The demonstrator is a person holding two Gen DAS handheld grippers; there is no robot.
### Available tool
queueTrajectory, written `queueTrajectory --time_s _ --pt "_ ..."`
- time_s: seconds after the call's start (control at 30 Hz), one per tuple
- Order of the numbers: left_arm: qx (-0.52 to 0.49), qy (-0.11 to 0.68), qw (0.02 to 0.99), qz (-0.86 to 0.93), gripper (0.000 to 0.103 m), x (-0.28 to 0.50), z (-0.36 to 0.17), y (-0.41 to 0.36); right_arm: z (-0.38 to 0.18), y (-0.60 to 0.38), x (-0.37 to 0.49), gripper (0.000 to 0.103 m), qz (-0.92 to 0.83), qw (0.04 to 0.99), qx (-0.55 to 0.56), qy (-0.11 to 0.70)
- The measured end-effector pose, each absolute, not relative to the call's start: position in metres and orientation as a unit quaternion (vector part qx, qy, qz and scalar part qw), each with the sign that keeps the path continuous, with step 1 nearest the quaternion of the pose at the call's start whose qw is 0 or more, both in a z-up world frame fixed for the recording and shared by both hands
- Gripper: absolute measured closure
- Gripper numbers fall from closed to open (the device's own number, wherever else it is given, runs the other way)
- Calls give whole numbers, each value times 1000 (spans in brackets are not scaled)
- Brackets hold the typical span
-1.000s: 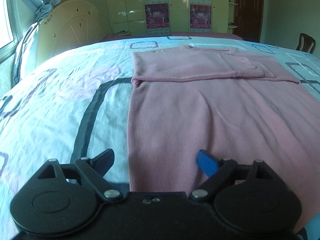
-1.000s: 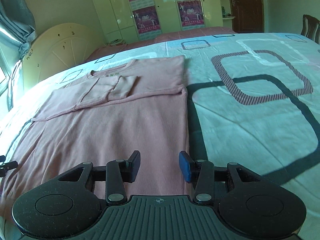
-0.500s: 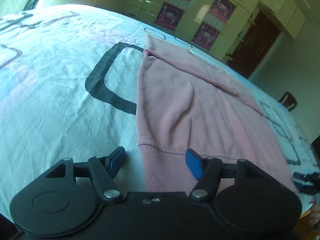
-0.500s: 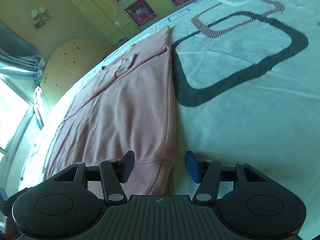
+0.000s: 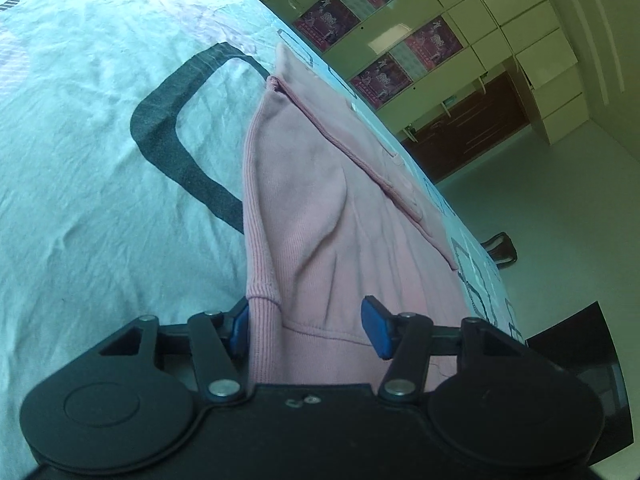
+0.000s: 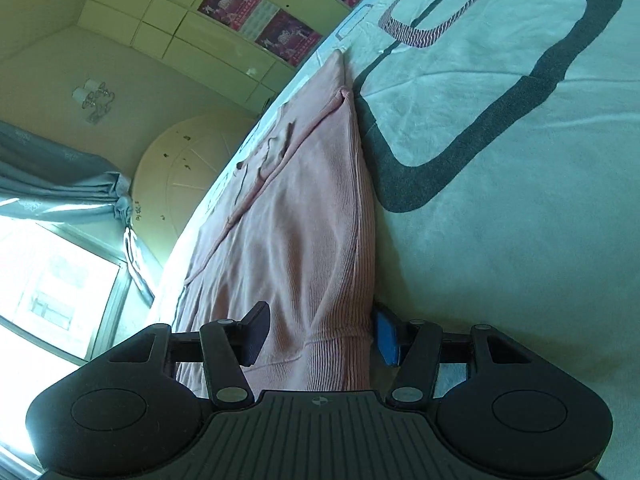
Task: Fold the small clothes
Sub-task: 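Move both tools to the hem edge of the folded sweatshirt, then grasp the hem with the left tool while the right tool grasps the hem too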
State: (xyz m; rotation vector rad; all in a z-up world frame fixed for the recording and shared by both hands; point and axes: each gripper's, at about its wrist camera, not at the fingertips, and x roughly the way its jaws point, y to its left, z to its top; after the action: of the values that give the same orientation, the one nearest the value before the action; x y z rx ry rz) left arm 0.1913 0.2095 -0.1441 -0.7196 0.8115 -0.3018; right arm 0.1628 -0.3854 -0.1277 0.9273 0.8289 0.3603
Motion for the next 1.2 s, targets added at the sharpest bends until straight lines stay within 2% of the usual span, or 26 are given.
queueTrajectory --time_s 0.07,0.1,0.13,0.17,0.2,0.27,0.3,0.33,0.37,0.5,0.57,0.63,0.67,0.93,1.2 --pt "-336 388 846 -145 53 196 -143 206 -127 -382 170 47 178 798 422 391" --pt "-335 391 845 -145 58 197 -143 204 -126 -381 171 49 186 798 418 392" --pt "-331 394 845 -146 62 196 -143 202 -127 -379 170 54 191 796 414 397" --pt "-323 397 847 -146 64 195 -144 200 -130 -378 168 71 195 790 414 407" --pt "-314 397 850 -142 68 193 -145 198 -133 -376 163 75 199 784 416 416" --pt "-307 395 856 -133 73 189 -147 198 -134 -372 155 76 209 788 399 420" --pt "-311 395 855 -127 79 189 -148 200 -134 -372 154 76 209 790 397 419" --pt "-313 397 854 -120 91 190 -148 202 -134 -372 154 78 206 789 400 418" --pt "-313 394 857 -113 99 190 -147 204 -131 -373 155 90 205 796 393 412" --pt "-323 328 880 -116 99 173 -128 206 -106 -383 145 91 224 816 399 353" --pt "-306 349 879 -107 99 176 -133 202 -107 -380 144 91 220 823 379 361" --pt "-295 383 870 -92 98 181 -148 198 -122 -371 152 91 197 820 344 414" --pt "-309 376 869 -89 99 179 -149 199 -128 -367 153 91 189 818 337 425" --pt "-342 319 879 -96 99 181 -115 203 -78 -368 166 91 199 849 342 350" --pt "-343 262 893 -124 99 284 -62 197 -17 -370 269 91 188 870 342 303"
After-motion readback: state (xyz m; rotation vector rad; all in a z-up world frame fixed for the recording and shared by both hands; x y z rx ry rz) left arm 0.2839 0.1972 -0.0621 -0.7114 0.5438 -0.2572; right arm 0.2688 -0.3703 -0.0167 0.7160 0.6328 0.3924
